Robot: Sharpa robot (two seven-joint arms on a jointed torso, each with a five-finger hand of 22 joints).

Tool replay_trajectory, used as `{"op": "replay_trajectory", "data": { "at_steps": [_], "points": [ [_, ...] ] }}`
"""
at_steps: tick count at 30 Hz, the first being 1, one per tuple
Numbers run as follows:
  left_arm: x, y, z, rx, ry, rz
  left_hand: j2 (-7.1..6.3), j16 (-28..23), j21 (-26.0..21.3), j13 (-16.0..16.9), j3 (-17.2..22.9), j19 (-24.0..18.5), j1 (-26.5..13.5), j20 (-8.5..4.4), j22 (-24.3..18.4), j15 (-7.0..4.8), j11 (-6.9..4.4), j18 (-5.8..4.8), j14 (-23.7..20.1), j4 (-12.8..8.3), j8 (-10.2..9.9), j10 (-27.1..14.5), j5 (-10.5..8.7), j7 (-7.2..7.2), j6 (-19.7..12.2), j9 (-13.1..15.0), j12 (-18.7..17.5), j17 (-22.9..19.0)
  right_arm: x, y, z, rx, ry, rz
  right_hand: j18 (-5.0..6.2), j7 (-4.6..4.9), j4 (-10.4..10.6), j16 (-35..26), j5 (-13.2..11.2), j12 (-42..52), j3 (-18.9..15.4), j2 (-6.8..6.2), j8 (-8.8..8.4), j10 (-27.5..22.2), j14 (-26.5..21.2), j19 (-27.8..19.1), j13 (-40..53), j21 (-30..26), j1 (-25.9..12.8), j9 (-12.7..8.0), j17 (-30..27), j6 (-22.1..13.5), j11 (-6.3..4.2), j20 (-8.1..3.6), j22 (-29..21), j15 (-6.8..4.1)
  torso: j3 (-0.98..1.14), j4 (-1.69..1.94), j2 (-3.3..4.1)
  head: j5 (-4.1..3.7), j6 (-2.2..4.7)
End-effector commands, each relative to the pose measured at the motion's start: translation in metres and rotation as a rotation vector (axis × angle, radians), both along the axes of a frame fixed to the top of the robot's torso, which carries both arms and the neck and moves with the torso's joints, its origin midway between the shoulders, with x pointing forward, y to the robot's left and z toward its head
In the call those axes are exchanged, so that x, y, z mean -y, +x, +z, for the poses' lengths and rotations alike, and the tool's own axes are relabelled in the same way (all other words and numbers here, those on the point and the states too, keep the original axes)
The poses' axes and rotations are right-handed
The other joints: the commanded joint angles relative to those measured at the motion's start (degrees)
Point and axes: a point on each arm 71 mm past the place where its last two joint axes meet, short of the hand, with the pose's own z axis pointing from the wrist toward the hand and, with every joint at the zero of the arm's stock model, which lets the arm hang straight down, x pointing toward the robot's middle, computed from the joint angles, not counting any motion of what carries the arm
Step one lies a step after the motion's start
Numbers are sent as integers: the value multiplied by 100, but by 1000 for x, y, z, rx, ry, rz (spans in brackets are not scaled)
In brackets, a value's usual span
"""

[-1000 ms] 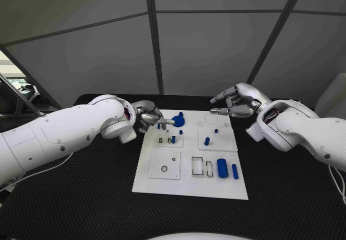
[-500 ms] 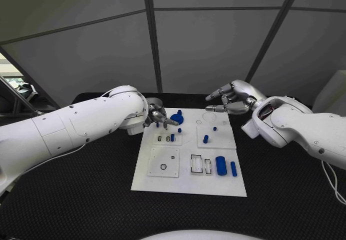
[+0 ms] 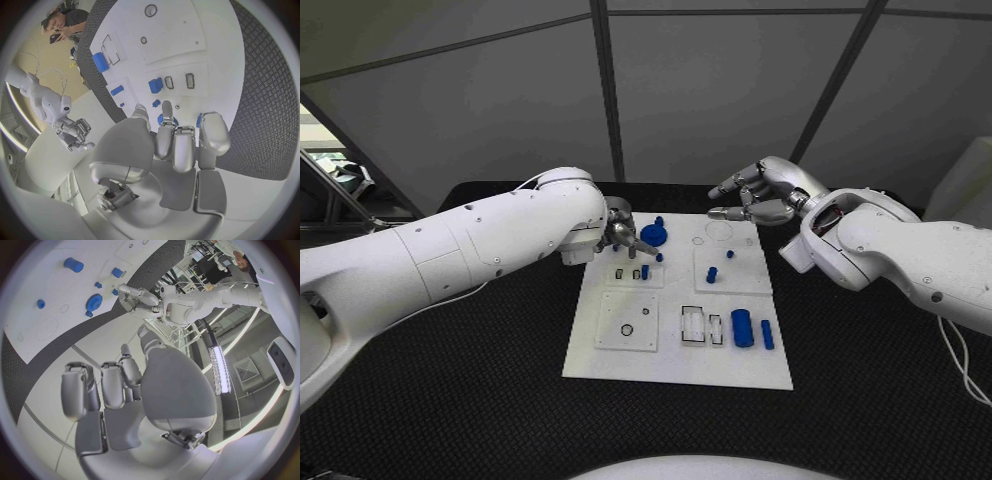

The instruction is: Assemble the parts on the task board

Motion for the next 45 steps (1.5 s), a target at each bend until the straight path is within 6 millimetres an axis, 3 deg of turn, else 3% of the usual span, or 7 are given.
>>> {"op": "replay_trajectory", "data": {
  "at_steps": [1, 15, 39, 42, 45],
  "points": [
    [1, 0, -2, -31, 44, -25, 28, -23, 14, 555, -29, -63, 35, 2, -11, -25, 12, -196, 437, -14, -44, -20, 8, -3, -42, 25, -34, 1071, -1, 1, 1, 3, -4, 1, 64, 15, -39, -18, 24, 30, -4, 21, -29, 23, 196, 19, -3, 2, -22, -7, -9, -7, 3, -44, 576, -32, 0, 1, -3, 9, -12],
    [13, -1, -12, -65, 75, -61, 81, -34, 14, 568, -28, -94, 154, 15, -7, -15, 23, -191, 431, -30, -90, -31, 14, 9, -57, 120, -66, 1062, -5, 3, -1, -12, -10, 7, 65, 18, -44, -25, 33, 30, -3, 35, -41, 25, 196, 18, -5, -3, -47, -10, -16, -13, 6, -44, 570, -31, 2, 5, -6, -10, -56],
    [20, -2, -16, -82, 79, -88, 216, -28, 41, 617, 21, -107, 433, 31, 56, -6, 29, -190, 434, -121, -182, -25, 32, 14, -39, 321, -103, 1074, -8, 5, -2, -23, -17, 8, 67, 19, -51, -32, 40, 25, 1, 48, -49, 23, 196, 14, -11, -10, -62, -11, -24, -13, 7, -44, 562, -30, 5, 5, -8, -18, -74],
    [20, -2, -16, -83, 78, -91, 259, -25, 43, 636, 47, -116, 537, 32, 69, -8, 27, -188, 436, -163, -235, -21, 290, 9, -39, 393, -118, 1080, -8, 5, -3, -24, -17, 8, 68, 19, -60, -34, 49, 21, 6, 56, -53, 21, 197, 14, -15, -12, -62, -11, -24, -13, 7, -43, 560, -30, 5, 6, -8, -21, -80],
    [20, -2, -16, -84, 77, -95, 271, -24, 43, 645, 53, -120, 578, 32, 76, -9, 23, -188, 437, -179, -264, -19, 384, 5, -33, 430, -129, 1083, -8, 6, -3, -25, -18, 9, 67, 19, -63, -32, 51, 22, 8, 58, -54, 22, 198, 15, -15, -11, -62, -11, -21, -13, 7, -43, 561, -30, 2, 6, -5, -22, -88]
  ]
}}
